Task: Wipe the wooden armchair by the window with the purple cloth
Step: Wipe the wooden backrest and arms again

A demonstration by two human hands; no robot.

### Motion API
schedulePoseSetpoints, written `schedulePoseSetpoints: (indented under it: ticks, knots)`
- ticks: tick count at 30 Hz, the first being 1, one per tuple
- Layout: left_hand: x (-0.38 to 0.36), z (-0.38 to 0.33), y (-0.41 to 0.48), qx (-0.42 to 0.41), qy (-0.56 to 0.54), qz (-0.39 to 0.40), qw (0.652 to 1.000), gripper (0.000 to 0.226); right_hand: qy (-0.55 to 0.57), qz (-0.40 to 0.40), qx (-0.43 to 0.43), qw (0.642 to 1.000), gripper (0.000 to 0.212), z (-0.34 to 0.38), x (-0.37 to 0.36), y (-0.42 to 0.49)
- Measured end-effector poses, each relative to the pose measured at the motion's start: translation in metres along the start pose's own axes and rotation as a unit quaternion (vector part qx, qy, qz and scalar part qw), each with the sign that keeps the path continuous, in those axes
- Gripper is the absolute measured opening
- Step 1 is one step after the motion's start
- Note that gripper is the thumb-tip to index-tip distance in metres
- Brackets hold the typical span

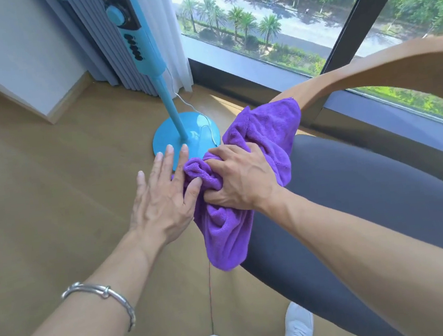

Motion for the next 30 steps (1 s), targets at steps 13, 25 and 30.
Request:
schedulePoseSetpoints:
  ticks: [13, 25, 30]
  knots:
    - [-0.010, -0.043, 0.067, -0.021, 0.009, -0.010, 1.000, 0.066, -0.022, 0.022, -0.087, 0.996, 0.049, -0.102, 0.023, 0.074]
    - [-0.024, -0.096, 0.129, -0.049, 0.002, -0.012, 0.999, 0.064, -0.014, -0.039, -0.149, 0.988, 0.061, -0.192, 0.050, 0.099]
    - [-0.035, -0.129, 0.149, -0.069, 0.001, -0.010, 0.998, 0.068, -0.012, -0.046, -0.191, 0.981, 0.056, -0.241, 0.070, 0.098]
Point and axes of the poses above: each hand's wrist, its own y-axis towards the middle knuckle, its own x-axis out of the back of the hand, z = x × y, the point moved 6 cm from there along y, towards the middle knuckle, and after that the axes turned 6 degrees about -x, right-handed, at the moved point
